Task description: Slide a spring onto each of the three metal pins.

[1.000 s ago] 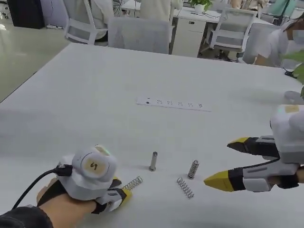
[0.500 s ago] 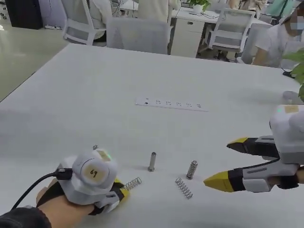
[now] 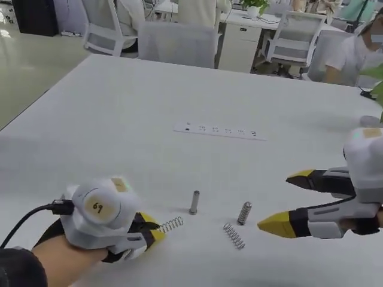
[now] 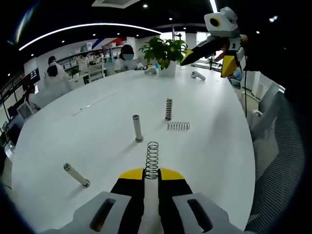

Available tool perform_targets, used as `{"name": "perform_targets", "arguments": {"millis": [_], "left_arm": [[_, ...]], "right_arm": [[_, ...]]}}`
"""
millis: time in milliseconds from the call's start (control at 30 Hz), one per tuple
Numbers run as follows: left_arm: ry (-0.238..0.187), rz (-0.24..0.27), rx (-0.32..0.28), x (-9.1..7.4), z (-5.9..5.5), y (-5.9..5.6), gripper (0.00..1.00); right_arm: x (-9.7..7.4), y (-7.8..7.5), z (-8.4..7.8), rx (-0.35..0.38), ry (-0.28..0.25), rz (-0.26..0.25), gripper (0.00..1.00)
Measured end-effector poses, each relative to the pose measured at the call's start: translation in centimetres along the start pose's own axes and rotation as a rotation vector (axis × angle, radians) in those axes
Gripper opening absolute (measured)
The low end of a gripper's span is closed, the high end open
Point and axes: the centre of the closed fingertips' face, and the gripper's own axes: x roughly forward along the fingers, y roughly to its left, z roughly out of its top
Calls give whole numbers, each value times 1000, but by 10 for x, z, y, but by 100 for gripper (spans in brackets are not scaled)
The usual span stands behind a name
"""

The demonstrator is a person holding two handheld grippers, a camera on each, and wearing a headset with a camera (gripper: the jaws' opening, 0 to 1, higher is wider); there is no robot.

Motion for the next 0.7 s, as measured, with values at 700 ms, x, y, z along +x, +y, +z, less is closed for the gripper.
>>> {"name": "perform_targets", "arguments": {"millis": [700], "left_arm": [[-218, -248, 119, -60, 63, -48, 2]], "right_arm": [[6, 50, 40, -116, -63, 147, 68]]}}
